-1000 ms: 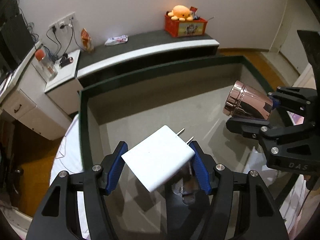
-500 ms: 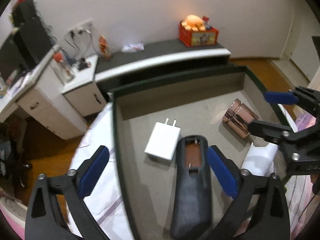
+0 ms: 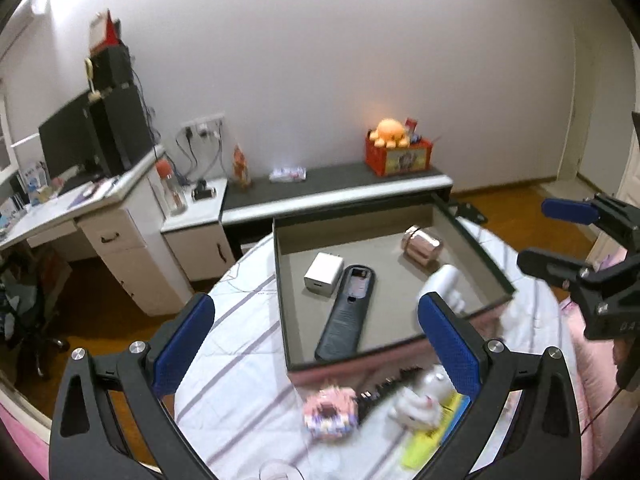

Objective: Organize rigid objects
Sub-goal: 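Withdraw both tools from the box toward the remaining items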

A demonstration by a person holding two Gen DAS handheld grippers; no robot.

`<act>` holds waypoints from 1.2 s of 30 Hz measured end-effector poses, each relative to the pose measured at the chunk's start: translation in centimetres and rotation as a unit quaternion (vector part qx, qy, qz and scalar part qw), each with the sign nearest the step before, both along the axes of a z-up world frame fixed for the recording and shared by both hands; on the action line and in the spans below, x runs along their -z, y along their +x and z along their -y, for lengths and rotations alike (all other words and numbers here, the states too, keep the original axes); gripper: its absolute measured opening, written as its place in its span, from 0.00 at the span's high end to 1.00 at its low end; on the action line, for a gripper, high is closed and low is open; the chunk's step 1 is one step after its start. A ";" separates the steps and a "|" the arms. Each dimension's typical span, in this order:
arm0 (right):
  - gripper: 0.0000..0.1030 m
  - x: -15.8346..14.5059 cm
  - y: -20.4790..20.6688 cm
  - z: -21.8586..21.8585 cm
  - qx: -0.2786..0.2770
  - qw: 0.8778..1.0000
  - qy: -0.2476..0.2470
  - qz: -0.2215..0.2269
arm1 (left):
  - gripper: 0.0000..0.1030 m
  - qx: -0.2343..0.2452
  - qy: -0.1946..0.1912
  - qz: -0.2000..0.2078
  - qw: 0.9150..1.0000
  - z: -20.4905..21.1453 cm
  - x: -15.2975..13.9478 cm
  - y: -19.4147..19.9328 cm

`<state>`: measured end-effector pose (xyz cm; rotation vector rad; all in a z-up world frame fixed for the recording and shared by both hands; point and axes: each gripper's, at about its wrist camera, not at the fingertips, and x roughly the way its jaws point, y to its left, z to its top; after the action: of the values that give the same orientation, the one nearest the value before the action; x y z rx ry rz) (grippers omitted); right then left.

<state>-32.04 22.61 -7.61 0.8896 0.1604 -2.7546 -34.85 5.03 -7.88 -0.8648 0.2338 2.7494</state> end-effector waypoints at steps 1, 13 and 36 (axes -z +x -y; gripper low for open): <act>0.09 -0.2 0.8 0.2 -0.001 1.000 0.000 -0.007 | 0.00 0.001 0.003 -0.005 1.000 0.1 -0.2 0.9; 0.00 -1.3 11.6 1.1 0.040 0.995 -0.021 -0.092 | 0.00 -0.055 0.010 -0.076 0.996 1.5 -1.1 12.1; 0.00 0.3 18.4 0.9 0.092 0.988 -0.056 -0.109 | 0.00 -0.089 0.009 -0.081 0.993 3.5 0.0 17.6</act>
<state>-13.65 21.72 -7.91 0.6013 -0.0400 -2.9941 -17.21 1.54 -7.85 -0.6896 0.1690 2.9875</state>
